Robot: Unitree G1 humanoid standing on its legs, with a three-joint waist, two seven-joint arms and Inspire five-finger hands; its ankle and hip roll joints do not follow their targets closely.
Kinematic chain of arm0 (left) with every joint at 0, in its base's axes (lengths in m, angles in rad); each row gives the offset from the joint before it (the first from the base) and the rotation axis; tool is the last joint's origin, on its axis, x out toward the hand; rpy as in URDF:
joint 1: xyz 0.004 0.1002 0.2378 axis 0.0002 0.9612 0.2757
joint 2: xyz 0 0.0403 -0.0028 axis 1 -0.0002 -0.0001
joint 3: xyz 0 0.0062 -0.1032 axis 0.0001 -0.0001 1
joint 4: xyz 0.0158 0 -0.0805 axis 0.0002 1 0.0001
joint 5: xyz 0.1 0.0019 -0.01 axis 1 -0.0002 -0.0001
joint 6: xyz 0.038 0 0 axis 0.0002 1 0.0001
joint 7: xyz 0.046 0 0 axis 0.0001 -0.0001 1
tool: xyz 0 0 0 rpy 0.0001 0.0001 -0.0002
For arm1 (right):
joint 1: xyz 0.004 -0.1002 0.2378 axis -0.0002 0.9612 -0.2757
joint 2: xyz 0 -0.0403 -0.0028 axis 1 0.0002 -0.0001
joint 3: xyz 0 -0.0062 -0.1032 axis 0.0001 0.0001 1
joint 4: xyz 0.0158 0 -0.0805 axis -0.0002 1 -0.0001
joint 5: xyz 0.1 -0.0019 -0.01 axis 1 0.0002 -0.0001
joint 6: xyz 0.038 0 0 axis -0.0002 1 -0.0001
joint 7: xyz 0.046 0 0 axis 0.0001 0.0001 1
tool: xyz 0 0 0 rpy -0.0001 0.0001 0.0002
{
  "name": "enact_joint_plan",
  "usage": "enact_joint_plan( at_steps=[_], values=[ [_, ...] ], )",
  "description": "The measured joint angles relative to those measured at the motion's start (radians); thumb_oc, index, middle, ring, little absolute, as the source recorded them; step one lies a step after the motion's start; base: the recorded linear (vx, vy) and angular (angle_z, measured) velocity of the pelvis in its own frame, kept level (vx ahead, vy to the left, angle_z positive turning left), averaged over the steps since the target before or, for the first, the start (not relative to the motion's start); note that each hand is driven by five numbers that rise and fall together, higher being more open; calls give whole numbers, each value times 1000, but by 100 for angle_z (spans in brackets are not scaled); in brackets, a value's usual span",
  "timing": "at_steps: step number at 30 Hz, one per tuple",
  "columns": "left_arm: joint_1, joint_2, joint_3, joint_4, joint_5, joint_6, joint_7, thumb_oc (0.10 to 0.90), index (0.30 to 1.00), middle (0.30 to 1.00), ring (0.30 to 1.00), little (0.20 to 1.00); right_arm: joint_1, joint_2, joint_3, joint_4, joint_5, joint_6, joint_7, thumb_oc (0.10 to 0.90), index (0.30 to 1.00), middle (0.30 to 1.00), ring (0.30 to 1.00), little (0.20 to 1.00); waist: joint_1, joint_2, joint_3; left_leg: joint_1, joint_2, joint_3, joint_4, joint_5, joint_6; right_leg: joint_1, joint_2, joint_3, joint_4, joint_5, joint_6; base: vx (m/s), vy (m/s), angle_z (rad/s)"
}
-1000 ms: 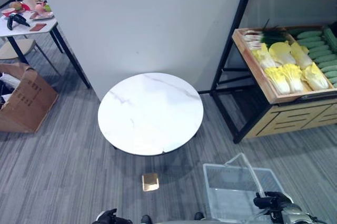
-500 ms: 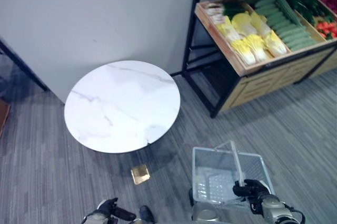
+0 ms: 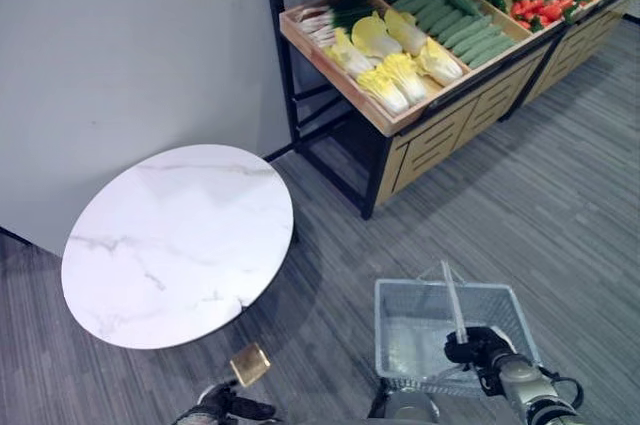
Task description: Get the vegetables into the basket
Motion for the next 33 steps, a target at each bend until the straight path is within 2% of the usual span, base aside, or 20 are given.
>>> enact_joint_plan(
  at_steps=[3, 5, 7, 11, 13, 16, 21, 27, 28, 30, 31, 32, 33],
  values=[
    [-6, 1, 0, 20, 0, 6, 0, 900, 1000, 1000, 1000, 1000, 14, 5, 0, 1, 0, 0, 4, 400, 300, 300, 300, 300, -3, -9, -3, 0, 0, -1, -3, -2, -3, -3, -4, 4, 3, -5, 7, 22, -105, 1],
    [-10, 4, 0, 24, 0, 13, 3, 900, 1000, 1000, 1000, 1000, 14, 8, 1, 1, 1, -1, 5, 400, 300, 300, 300, 300, -10, -1, -4, -17, 4, -2, -9, -12, -17, -30, -3, 9, 14, -15, 22, -1, -91, -2],
    [-20, 7, -1, 24, 0, 14, 3, 900, 1000, 1000, 1000, 1000, 11, 10, 1, 1, 1, -2, 6, 400, 300, 300, 300, 300, -10, 1, 0, -38, 4, -2, -10, -17, -23, -58, -3, 14, 21, -15, 22, -13, -68, 0],
    [-35, 12, -4, 20, -1, 15, 12, 900, 1000, 1000, 1000, 1000, 2, 12, 1, -3, 1, -7, 5, 400, 300, 300, 300, 300, -21, 9, 15, -76, -2, -1, -20, -19, -21, -111, -3, 45, 27, -10, 27, -21, -76, -5],
    [-42, 13, -5, 12, -1, 14, 18, 900, 1000, 1000, 1000, 1000, -5, 11, 0, -5, 2, -18, 1, 400, 300, 300, 300, 300, -28, 14, 30, -100, 0, 1, -22, -28, -9, -138, -6, 61, 27, -6, 34, -5, -100, -6],
    [-65, 14, -15, 12, -3, 14, 27, 900, 1000, 1000, 1000, 1000, -22, 8, 0, -7, 3, -24, -6, 400, 300, 300, 300, 300, -37, 22, 47, -146, 0, -2, -24, -16, -5, -181, -3, 62, 25, -1, 37, -17, -107, 0],
    [-92, 13, -33, 10, -22, 12, 40, 900, 1000, 1000, 1000, 1000, -31, 7, 2, -29, 3, -28, -7, 400, 300, 300, 300, 300, -42, 40, 74, -178, 21, -18, -29, 15, -24, -195, 28, 44, -7, 9, 14, 58, -126, 7],
    [-93, 13, -34, 11, -22, 11, 40, 900, 1000, 1000, 1000, 1000, -33, 14, 24, -25, 3, -31, -4, 400, 300, 300, 300, 300, -32, 48, 78, -148, 56, -30, -22, 18, -23, -150, 70, 28, -20, -13, -7, 79, -183, 4],
    [-99, 22, -31, 12, -22, 7, 41, 900, 1000, 1000, 1000, 1000, -34, 26, 41, -18, 3, -35, -5, 400, 300, 300, 300, 300, -21, 33, 84, -165, 77, -40, 51, 18, -22, -134, 73, 28, -18, -32, -3, 89, -298, 2],
    [-97, 38, -22, 11, -32, 2, 42, 900, 1000, 1000, 1000, 1000, -35, 53, 62, -4, 3, -40, 1, 400, 300, 300, 300, 300, 7, 9, 96, -178, 120, -100, 179, 18, -23, -88, 97, 36, -27, -56, -22, 77, -215, -16],
    [-95, 43, -21, 11, -53, 0, 42, 900, 1000, 1000, 1000, 1000, -33, 64, 68, 7, 3, -41, 3, 400, 300, 300, 300, 300, 28, -1, 100, -179, 137, -152, 228, 29, -41, -58, 114, 48, -47, -59, -26, 37, -53, -30],
    [-92, 44, -20, 10, -68, -2, 42, 900, 1000, 1000, 1000, 1000, -30, 68, 80, 11, 3, -42, 2, 400, 300, 300, 300, 300, 37, -12, 103, -187, 149, -195, 256, 34, -74, -34, 121, 51, -71, -57, -30, 5, 17, -21],
    [-88, 42, -23, 3, -80, -7, 41, 900, 1000, 1000, 1000, 1000, -31, 68, 91, 14, 2, -42, 2, 400, 300, 300, 300, 300, 39, -29, 102, -197, 150, -242, 263, 29, -129, -19, 129, 59, -87, -58, -47, 6, 22, -9]
  ],
)
